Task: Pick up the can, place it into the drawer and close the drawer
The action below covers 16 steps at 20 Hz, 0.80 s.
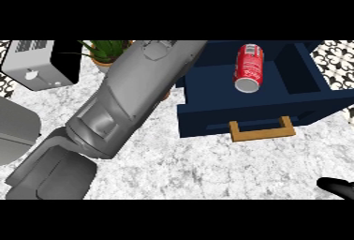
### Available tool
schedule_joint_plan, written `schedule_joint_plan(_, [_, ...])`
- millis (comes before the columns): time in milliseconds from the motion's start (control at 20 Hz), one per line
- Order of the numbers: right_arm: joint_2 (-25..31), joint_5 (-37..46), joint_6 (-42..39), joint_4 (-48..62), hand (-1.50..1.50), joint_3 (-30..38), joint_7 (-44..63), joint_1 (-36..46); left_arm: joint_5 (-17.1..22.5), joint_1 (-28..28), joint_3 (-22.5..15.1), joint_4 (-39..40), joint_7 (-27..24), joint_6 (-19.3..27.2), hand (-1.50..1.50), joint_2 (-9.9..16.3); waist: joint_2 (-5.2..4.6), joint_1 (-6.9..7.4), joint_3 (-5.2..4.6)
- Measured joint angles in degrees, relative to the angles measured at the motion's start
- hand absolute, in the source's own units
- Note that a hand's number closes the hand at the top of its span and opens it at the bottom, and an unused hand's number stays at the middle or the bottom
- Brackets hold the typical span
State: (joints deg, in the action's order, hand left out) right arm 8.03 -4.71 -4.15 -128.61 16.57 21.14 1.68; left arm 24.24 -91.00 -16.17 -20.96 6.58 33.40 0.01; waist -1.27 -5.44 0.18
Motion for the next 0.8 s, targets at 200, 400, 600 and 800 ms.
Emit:
schedule_joint_plan(200, [1.21,0.75,-0.34,0.77,-1.50,0.32,-0.71,1.23,1.16,-1.23,-0.91,1.83,-0.97,1.74,-1.50,0.00,-0.18,-0.33,0.02])
schedule_joint_plan(400, [3.08,2.78,-1.52,1.49,-1.50,-0.29,-2.07,2.34,2.73,-1.46,-0.93,2.76,-2.45,2.70,-1.50,-0.01,-0.30,-0.39,0.01])
schedule_joint_plan(600, [4.96,7.01,-2.54,2.34,-1.50,-2.66,-4.13,4.47,5.12,-1.51,-1.06,2.66,-2.89,3.63,-1.50,-0.01,-0.47,-0.67,0.01])
schedule_joint_plan(800, [7.65,12.81,-3.32,4.54,-1.50,-4.91,-6.08,6.96,7.09,-1.86,-0.83,2.61,-3.61,3.75,-1.50,-0.01,-0.50,-0.01,-0.02])
